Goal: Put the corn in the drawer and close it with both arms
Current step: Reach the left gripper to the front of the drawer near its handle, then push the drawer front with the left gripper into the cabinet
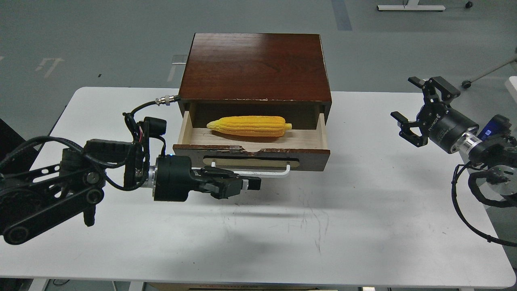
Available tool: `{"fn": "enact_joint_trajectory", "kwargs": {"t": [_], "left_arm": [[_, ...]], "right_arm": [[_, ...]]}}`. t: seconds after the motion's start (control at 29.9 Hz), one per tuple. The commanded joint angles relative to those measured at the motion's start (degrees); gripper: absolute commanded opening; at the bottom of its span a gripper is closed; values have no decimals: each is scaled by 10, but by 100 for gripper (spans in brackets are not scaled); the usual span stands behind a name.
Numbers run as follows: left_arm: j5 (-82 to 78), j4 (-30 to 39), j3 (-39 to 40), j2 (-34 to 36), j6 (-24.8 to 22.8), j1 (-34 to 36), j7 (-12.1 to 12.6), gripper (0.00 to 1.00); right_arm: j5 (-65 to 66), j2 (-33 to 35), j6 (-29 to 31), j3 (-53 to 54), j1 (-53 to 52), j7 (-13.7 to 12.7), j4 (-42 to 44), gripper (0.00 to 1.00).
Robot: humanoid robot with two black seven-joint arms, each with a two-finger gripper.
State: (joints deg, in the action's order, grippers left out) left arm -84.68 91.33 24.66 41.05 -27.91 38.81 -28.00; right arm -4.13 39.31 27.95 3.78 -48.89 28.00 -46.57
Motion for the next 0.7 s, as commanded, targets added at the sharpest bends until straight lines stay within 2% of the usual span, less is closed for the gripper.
{"fn": "enact_joint_trajectory", "kwargs": {"t": [0.0,0.03,0.37,0.67], "left_arm": [[4,-7,6,-3,1,-13,0,0],[5,-12,6,-3,1,-13,0,0],[5,-48,2,-11,1,-26,55,0],[9,-65,9,-27,0,-30,57,0]], "right_arm": [[0,1,0,0,0,0,1,100],[0,1,-1,0,0,0,1,100],[0,1,0,1,8,0,7,100],[0,1,0,0,13,0,7,100]]}}
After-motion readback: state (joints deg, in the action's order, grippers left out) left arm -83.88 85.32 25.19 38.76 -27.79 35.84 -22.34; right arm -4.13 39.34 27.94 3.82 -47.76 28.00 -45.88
